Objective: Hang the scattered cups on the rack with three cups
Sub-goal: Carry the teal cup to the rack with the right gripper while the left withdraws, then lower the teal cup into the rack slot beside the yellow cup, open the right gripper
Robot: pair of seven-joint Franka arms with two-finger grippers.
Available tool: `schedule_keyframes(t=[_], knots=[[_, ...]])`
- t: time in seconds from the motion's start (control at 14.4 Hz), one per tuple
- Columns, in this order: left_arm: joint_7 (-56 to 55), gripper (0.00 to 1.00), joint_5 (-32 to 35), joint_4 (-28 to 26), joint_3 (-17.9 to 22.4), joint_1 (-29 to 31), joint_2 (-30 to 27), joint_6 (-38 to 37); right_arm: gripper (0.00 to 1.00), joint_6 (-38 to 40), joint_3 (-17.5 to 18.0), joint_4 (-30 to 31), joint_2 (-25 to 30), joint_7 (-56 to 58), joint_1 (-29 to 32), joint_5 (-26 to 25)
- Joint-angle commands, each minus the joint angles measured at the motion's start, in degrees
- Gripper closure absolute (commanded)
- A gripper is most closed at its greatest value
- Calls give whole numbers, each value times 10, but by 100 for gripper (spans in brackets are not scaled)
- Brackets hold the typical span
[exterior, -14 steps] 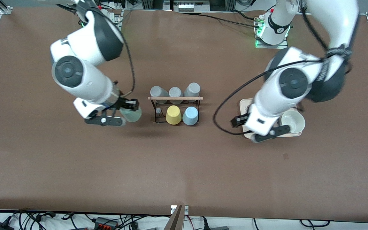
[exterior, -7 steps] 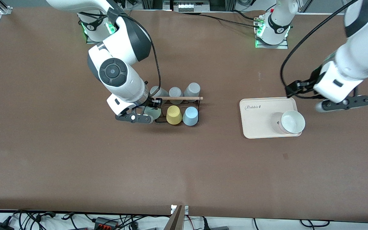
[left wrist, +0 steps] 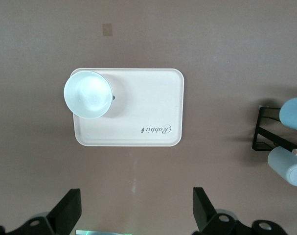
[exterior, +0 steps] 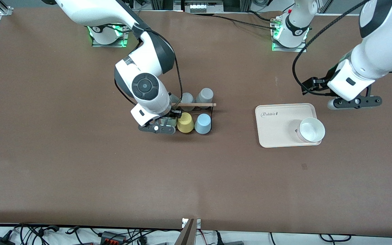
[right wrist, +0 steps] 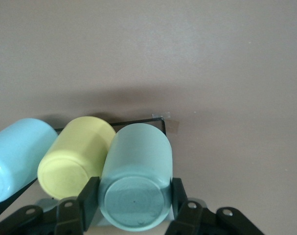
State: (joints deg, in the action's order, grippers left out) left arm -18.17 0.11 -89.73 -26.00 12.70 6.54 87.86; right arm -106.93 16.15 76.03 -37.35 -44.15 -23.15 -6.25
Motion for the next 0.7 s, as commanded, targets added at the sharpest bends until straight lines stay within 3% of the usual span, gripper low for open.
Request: schedule_keyframes(t=[0.0,0.14,0.21,0.28,0.42,0.63], knots=[[17,0,-6,-10,5,13,-15,10,66,-8,-4,-14,-17,-14,-8,-24],[16,0,-5,-7,6,13,-14,10,59,-10,-4,-14,-23,-18,-9,-24],[17,0,-5,-4,6,15,-14,10,48,-10,-4,-15,-25,-19,-9,-24],[28,0,-5,-3,6,15,-11,10,24,-10,-4,-15,-25,-20,-9,-24],[80,0,-6,-1,6,15,-7,10,1,-9,-4,-15,-24,-19,-8,-24],[82,0,-12,0,6,21,-7,10,0,-7,-5,-21,-19,-4,-1,-23]])
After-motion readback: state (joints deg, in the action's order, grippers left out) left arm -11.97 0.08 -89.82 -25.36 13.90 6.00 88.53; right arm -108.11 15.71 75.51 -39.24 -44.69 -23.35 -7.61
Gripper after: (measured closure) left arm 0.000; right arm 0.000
